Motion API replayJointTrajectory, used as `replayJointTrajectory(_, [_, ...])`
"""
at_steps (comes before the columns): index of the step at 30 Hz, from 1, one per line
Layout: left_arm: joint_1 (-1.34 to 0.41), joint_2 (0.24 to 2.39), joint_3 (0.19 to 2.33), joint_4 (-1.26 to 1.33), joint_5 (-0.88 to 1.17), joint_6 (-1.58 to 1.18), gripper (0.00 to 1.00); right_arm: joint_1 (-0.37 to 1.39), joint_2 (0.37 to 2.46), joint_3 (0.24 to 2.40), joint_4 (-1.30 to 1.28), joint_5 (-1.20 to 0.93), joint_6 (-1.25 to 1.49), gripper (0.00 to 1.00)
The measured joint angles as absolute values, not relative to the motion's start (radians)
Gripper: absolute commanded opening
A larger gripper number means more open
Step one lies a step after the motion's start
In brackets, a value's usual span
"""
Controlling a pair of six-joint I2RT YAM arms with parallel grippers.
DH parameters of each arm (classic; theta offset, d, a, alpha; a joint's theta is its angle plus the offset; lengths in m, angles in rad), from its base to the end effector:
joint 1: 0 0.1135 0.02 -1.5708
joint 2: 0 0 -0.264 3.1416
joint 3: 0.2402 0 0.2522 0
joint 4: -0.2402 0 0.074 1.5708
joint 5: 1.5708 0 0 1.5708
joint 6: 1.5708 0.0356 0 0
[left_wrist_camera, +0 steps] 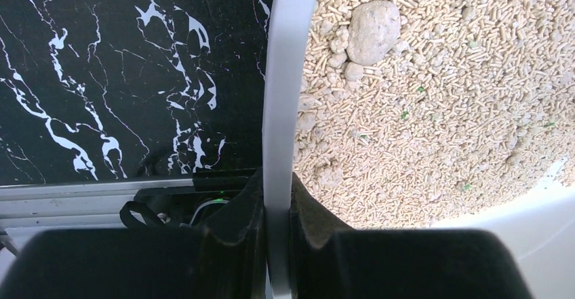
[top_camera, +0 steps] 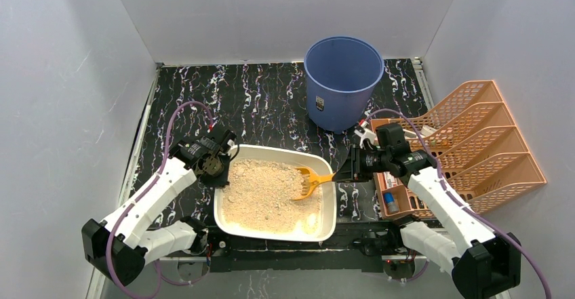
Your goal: Clean the litter box
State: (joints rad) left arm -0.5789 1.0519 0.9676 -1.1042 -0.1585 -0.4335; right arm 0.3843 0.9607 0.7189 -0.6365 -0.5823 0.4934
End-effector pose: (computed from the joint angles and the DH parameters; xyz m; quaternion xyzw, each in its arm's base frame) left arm 0.1529 -0.0932 0.2806 0.0561 0.9772 -0.0239 0.2033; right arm 0.1662 0.0883 0.2496 -0.0481 0.9050 0.3826 0.1796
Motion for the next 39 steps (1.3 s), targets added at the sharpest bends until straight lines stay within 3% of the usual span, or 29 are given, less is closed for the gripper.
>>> replayJointTrajectory(17, [-0.578,1.081,1.015,-1.1,-0.164,-0.395,0.0,0.399,1.055,0.612,-0.309,-0.804,0.656,0.01])
replayJointTrajectory(39, [-0.578,1.089,1.094,-1.111,-0.158,-0.355,0.0,0.656,1.2,0.653,0.049,-0.592,1.073,0.01])
